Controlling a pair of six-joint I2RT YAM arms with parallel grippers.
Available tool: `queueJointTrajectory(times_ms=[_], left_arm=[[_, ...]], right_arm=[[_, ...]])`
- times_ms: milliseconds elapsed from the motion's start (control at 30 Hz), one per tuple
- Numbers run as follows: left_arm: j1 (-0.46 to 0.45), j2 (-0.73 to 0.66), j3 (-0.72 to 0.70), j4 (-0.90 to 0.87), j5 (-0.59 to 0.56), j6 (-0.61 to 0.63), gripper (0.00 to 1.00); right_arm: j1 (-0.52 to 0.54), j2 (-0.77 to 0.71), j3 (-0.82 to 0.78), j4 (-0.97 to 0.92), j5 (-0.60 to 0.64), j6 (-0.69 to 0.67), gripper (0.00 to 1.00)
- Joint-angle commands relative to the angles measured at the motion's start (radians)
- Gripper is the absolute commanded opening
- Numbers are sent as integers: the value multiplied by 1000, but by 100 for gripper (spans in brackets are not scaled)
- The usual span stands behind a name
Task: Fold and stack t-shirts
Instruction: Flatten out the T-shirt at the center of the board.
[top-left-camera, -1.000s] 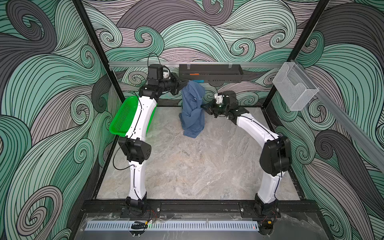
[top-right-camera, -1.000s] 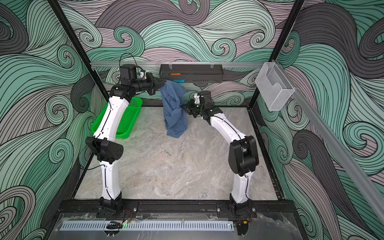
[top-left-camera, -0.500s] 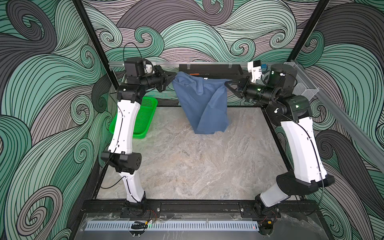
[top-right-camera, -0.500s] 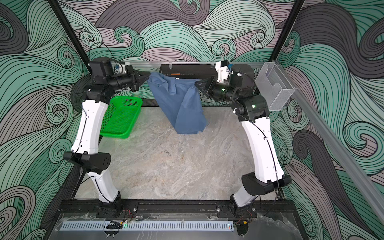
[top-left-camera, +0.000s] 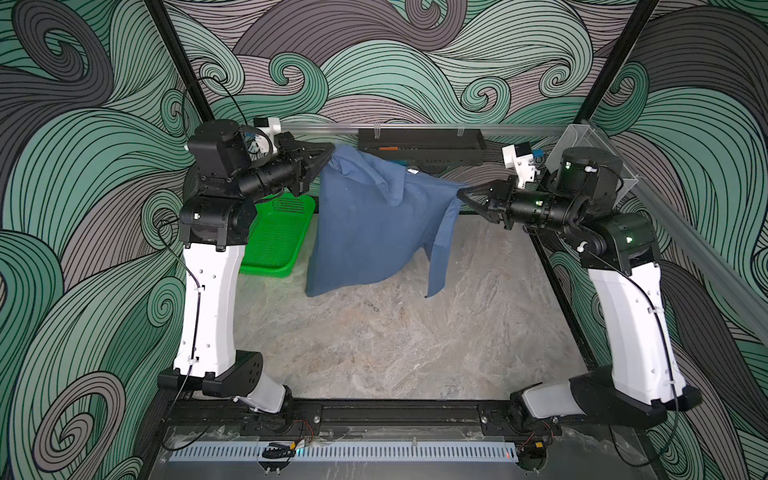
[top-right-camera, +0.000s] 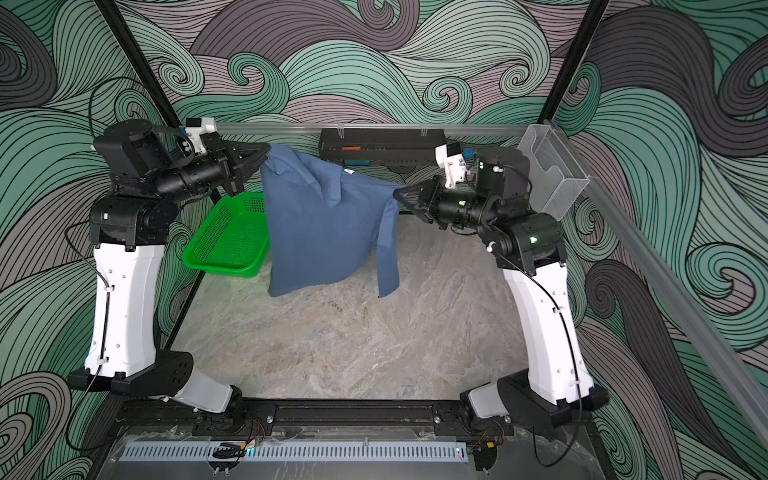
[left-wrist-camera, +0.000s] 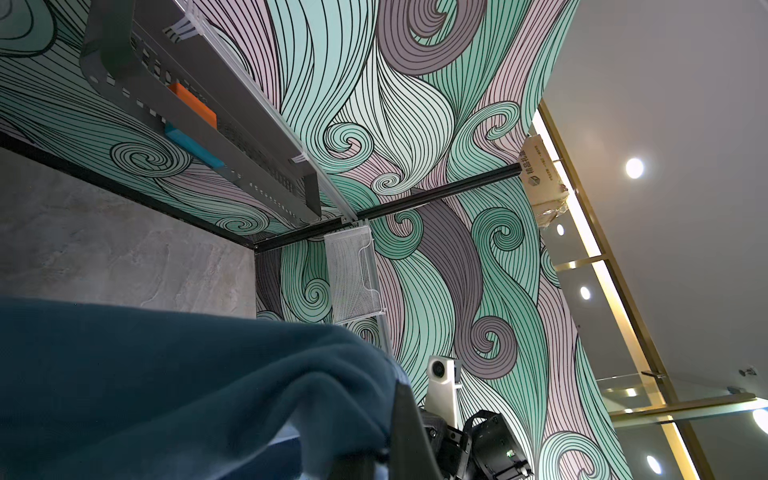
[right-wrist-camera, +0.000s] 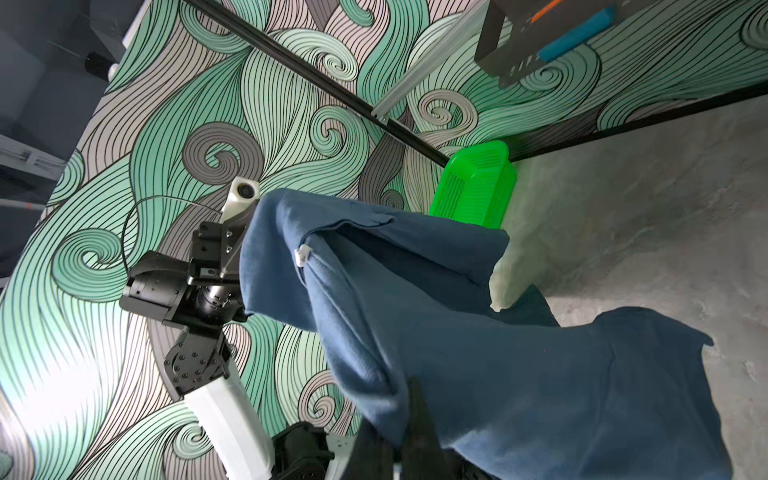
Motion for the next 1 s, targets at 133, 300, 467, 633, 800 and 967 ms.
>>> queueJointTrajectory(times_ms=[133,300,467,633,800,967], left_arm=[[-50,-7,-179,88,-183,165,0],[-143,232,-308,316,-181,159,0],[-243,660,-6,215,-112,265,0],[-292,1047,382,149,-66,190,0],[-317,1099,381,203,-113,136,0],[-318,983,258,184,-160,206,2]], right_arm=[[-22,-157,-297,-4,18,22,0],[-53,-185,-572,65,94,-10,0],[-102,-92,-761,123,211,-89,0],[-127,94,-757,109,371,-152,0],[-239,246,-721,37,500,-149,0],[-366,340,-649,-11,574,-140,0]])
